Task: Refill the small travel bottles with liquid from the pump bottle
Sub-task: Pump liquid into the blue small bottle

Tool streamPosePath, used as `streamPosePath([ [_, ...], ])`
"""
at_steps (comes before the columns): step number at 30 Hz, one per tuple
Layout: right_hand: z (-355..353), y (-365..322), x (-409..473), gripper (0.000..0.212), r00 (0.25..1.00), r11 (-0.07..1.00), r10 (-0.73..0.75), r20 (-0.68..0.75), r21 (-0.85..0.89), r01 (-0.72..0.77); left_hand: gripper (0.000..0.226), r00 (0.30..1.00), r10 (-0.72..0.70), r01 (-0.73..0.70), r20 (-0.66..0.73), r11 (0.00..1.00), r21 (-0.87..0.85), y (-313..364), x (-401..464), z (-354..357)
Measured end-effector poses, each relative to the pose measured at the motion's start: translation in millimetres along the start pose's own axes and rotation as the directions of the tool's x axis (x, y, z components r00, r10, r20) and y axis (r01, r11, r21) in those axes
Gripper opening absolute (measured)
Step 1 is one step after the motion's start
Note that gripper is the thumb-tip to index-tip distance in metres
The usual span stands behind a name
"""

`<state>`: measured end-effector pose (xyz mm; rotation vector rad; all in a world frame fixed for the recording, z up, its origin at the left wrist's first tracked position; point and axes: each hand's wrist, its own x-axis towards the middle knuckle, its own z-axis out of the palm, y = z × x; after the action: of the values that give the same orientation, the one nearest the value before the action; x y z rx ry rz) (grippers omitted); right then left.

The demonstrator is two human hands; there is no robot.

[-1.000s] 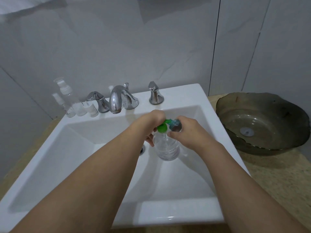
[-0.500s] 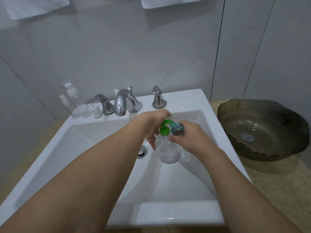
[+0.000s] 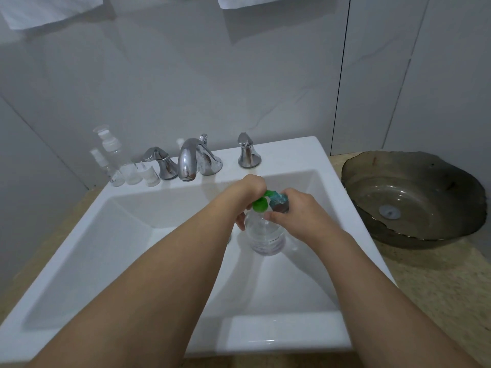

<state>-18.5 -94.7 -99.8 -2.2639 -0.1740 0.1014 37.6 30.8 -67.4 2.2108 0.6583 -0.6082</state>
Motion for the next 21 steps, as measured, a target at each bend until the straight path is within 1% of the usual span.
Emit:
streamPosePath([
  [6, 1.5, 0.7, 1.1, 0.034, 1.000, 1.000, 0.006, -0.004, 0.002, -0.006, 0.046, 1.000, 0.017, -0.017, 0.018, 1.000, 0.005, -4.7, 5.0, -3.9],
  [15, 2.6, 0.3, -1.3, 0.034, 1.000, 0.998, 0.006, -0.019, 0.055, -0.005, 0.065, 0.989, -0.021, 0.048, 0.148, 0.982, -0.182, -8.5, 10.7, -19.2],
  [18, 1.7, 0.0, -3.9, 0.037, 0.999, 0.996, 0.002, -0.053, 0.092, 0.003, 0.069, 0.984, -0.008, 0.049, 0.175, 0.972, -0.230, -13.6, 8.3, -21.9],
  [21, 1.5, -1.5, -10.1, 0.040, 0.992, 0.994, 0.010, -0.127, 0.113, 0.005, 0.063, 0.987, 0.031, 0.010, 0.158, 0.967, -0.253, -22.3, 0.8, -24.9],
])
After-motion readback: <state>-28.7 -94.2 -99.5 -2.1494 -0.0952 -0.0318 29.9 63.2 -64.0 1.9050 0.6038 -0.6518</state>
